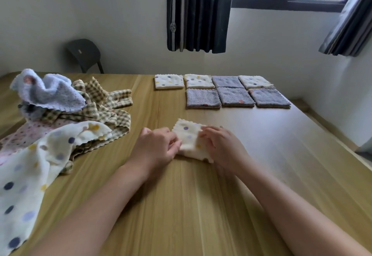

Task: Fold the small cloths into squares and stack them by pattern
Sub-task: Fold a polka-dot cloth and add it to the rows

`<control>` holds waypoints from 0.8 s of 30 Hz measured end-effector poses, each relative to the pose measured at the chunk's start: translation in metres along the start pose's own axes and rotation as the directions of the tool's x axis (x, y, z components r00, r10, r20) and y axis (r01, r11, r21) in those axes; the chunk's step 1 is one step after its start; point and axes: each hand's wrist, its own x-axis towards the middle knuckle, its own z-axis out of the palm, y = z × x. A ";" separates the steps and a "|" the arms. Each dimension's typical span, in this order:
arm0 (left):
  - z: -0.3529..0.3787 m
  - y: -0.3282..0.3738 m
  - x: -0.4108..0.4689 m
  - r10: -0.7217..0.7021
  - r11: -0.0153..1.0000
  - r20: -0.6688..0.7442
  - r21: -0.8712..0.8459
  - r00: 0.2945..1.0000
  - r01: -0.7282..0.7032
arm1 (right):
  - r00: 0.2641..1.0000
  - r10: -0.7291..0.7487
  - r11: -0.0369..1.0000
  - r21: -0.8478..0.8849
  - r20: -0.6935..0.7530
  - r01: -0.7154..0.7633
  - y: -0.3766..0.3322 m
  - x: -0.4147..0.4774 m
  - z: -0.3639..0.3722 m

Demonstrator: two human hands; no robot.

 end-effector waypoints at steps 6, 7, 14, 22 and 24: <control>-0.025 -0.007 -0.012 -0.435 0.815 0.154 -0.351 0.887 0.461 | 0.986 -0.104 0.994 0.039 0.130 0.099 -0.011 -0.005 0.015; -0.028 -0.008 -0.010 -0.477 0.713 0.298 -0.420 0.827 0.562 | 0.987 -0.097 0.995 0.034 0.132 0.093 -0.010 -0.005 0.016; -0.037 -0.002 -0.007 -0.363 0.321 0.679 -0.552 0.638 0.770 | 0.984 -0.105 0.994 0.047 0.145 0.100 -0.009 -0.009 0.015; -0.047 -0.004 0.001 -0.230 0.347 0.804 -0.458 0.548 0.818 | 0.983 -0.116 0.992 0.063 0.145 0.108 -0.009 -0.010 0.011; -0.048 -0.003 0.004 -0.189 0.345 0.824 -0.453 0.534 0.822 | 0.983 -0.116 0.992 0.066 0.146 0.107 -0.009 -0.010 0.010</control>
